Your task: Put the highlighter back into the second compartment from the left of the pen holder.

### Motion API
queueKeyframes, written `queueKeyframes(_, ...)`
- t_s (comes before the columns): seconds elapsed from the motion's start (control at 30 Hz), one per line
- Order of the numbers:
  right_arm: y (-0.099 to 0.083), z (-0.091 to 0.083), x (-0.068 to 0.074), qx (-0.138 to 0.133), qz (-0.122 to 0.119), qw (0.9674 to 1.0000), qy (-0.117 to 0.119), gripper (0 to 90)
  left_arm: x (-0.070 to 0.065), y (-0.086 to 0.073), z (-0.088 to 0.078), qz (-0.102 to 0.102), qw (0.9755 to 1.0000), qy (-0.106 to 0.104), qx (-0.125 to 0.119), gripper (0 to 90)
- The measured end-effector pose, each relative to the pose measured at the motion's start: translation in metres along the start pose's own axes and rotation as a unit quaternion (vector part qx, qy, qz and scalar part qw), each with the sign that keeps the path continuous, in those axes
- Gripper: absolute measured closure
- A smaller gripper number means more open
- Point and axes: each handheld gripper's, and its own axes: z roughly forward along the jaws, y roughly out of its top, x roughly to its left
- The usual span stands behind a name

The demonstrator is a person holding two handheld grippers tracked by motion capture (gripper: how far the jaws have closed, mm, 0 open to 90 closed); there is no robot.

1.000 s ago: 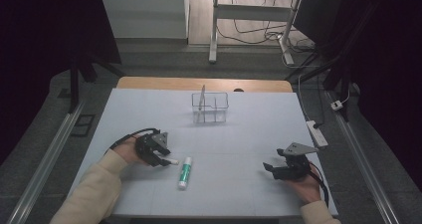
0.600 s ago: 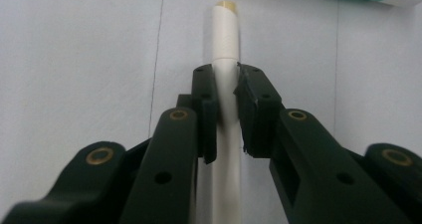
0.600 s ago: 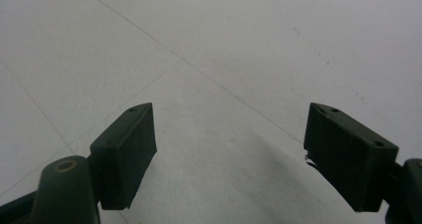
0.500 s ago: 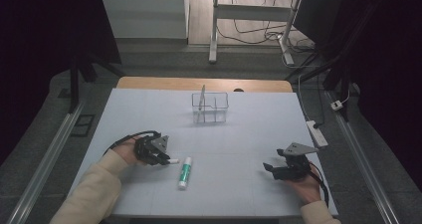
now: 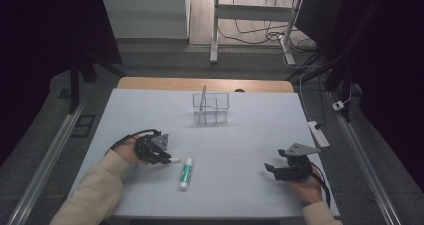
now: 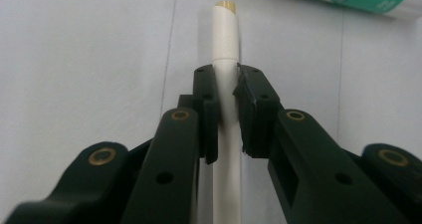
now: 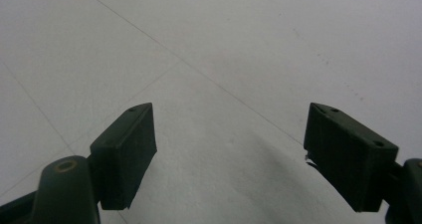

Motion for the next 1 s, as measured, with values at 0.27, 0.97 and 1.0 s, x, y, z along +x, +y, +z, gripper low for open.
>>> queueKeyframes(0.27, 0.0, 0.0, 0.0, 0.0, 0.0, 1.0, -0.002, 19.6, 0.004, 0.0, -0.016, -0.042, 0.9982, 0.021, -0.039, 78.8)
queueKeyframes(0.97, 0.001, 0.0, 0.001, -0.003, 0.001, 1.0, -0.003, 19.6, 0.008, -0.006, -0.043, -0.091, 0.9875, 0.062, -0.113, 78.7)
queueKeyframes(1.0, 0.001, 0.0, 0.001, -0.004, 0.001, 1.0, -0.003, 19.6, 0.008, -0.006, -0.044, -0.092, 0.9869, 0.063, -0.116, 78.7)
